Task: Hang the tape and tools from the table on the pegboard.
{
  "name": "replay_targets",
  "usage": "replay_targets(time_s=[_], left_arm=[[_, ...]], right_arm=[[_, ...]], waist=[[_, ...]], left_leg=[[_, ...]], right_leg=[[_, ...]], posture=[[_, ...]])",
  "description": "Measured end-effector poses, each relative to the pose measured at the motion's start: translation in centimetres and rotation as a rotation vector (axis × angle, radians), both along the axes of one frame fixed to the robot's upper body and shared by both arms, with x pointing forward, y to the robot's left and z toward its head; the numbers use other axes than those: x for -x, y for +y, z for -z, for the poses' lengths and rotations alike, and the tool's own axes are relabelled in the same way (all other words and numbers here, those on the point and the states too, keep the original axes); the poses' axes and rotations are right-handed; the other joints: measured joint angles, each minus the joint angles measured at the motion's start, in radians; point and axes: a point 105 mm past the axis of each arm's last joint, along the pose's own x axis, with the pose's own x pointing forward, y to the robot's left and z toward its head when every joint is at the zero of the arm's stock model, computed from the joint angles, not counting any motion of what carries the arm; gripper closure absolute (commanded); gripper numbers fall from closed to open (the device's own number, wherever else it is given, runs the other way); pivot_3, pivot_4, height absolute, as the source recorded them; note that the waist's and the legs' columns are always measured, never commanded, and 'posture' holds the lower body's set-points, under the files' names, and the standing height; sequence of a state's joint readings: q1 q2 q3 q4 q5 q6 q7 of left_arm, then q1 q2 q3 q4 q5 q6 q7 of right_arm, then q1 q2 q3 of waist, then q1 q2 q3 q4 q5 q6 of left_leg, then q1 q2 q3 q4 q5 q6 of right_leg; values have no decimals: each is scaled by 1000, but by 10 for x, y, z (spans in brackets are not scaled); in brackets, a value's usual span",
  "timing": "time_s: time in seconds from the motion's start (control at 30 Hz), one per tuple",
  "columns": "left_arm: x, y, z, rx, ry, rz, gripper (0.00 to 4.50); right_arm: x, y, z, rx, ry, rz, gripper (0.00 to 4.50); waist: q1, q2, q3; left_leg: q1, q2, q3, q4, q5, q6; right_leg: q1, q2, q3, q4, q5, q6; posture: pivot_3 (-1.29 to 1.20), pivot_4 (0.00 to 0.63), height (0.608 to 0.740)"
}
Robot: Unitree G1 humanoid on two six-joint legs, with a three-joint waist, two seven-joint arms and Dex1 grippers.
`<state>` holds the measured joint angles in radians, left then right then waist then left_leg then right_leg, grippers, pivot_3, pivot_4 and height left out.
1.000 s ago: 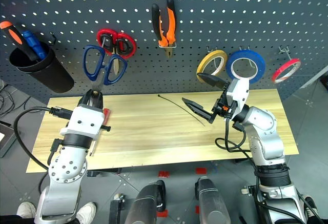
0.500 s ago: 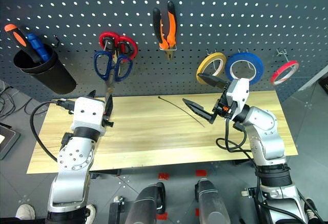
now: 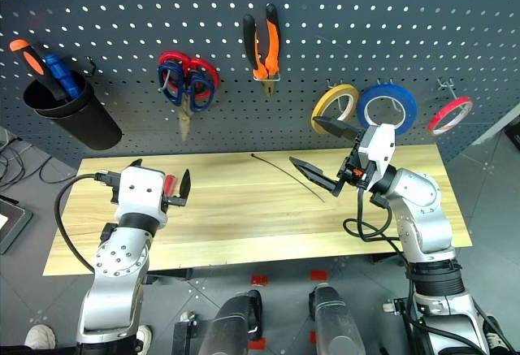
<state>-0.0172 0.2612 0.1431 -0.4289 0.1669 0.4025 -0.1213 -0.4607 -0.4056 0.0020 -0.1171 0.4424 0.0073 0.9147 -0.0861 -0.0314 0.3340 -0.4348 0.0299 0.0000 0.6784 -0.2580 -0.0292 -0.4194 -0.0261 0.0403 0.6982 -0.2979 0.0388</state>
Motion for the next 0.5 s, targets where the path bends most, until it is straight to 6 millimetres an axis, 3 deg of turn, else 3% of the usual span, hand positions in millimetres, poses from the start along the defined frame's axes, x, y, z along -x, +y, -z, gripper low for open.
replay_targets(time_s=[0.23, 0.4, 0.5], left_arm=[[7, 32, 21, 76, 139, -104, 44], [9, 60, 33, 105, 249, -147, 44], [0, 73, 31, 126, 286, -145, 44]], right_arm=[[-1, 14, 14, 105, 17, 16, 0], [-3, 38, 20, 167, 45, 12, 0], [5, 57, 26, 228, 75, -33, 0]], waist=[[0, 0, 0], [3, 1, 7], [10, 1, 23]], left_leg=[[0, 0, 0, 0, 0, 0], [1, 0, -1, 0, -1, 1], [1, 0, -2, 1, -1, 1]], right_leg=[[0, 1, 0, 1, 0, 0], [0, 1, 0, 1, 0, 0], [1, 1, 0, 1, 0, 0]], posture=[[-118, 376, 740], [-103, 422, 740], [-106, 459, 740]])
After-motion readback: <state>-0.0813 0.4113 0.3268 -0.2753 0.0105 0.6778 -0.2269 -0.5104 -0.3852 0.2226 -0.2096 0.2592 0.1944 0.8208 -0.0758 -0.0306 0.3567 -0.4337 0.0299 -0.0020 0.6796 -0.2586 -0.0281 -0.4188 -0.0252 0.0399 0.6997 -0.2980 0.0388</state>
